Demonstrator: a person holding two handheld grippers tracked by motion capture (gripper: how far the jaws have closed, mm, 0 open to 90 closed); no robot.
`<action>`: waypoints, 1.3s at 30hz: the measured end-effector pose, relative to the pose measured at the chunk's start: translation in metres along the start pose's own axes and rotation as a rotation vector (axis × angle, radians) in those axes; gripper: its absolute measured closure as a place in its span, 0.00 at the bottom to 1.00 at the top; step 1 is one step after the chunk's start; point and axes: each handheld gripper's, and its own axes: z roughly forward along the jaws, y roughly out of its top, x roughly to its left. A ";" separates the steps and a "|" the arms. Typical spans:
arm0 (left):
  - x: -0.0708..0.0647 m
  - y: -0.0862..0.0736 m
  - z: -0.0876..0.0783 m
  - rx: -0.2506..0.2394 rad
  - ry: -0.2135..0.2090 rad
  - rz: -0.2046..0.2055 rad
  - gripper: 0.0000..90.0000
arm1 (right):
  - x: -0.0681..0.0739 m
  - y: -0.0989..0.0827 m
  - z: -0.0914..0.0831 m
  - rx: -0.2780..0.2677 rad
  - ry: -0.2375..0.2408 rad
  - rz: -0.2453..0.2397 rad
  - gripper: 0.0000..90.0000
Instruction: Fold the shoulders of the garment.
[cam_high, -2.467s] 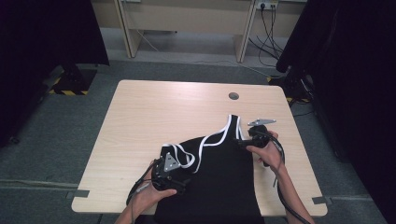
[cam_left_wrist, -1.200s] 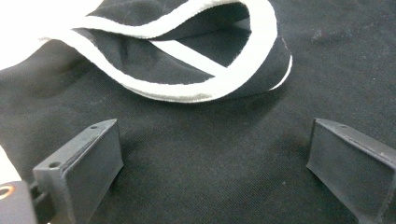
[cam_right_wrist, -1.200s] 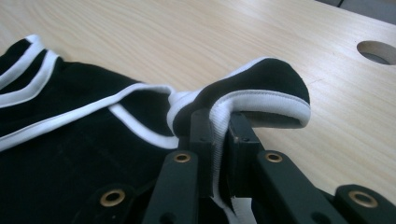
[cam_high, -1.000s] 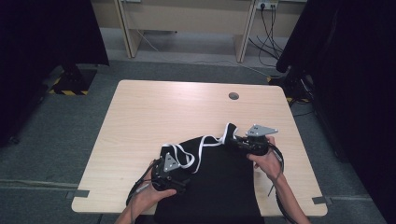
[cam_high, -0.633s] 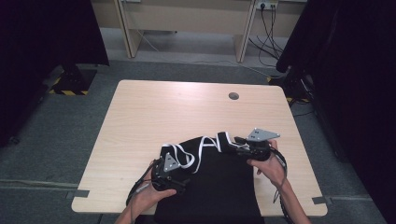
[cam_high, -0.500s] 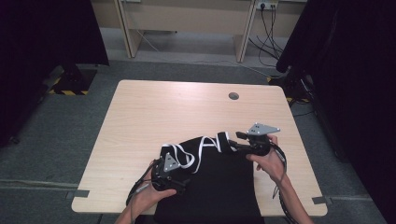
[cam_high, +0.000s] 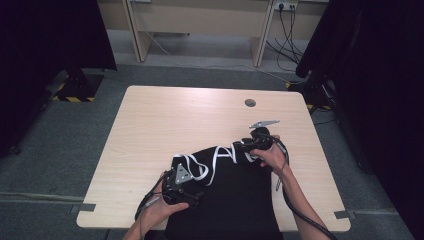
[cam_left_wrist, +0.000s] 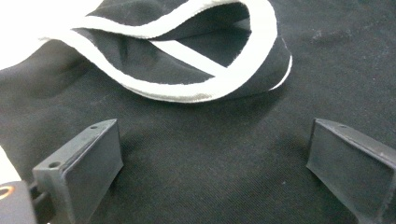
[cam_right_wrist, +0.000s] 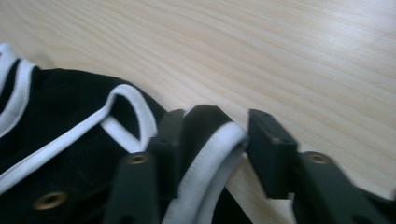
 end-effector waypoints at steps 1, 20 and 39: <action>0.000 0.000 0.000 0.000 0.000 0.000 0.03 | 0.000 0.000 -0.001 -0.010 0.008 -0.009 0.77; 0.000 0.000 0.000 0.000 -0.001 0.000 0.03 | 0.054 -0.067 -0.083 -0.166 0.081 -0.212 0.74; 0.000 0.000 0.000 0.000 -0.004 -0.002 0.03 | 0.048 -0.097 -0.052 -0.060 -0.012 -0.183 0.58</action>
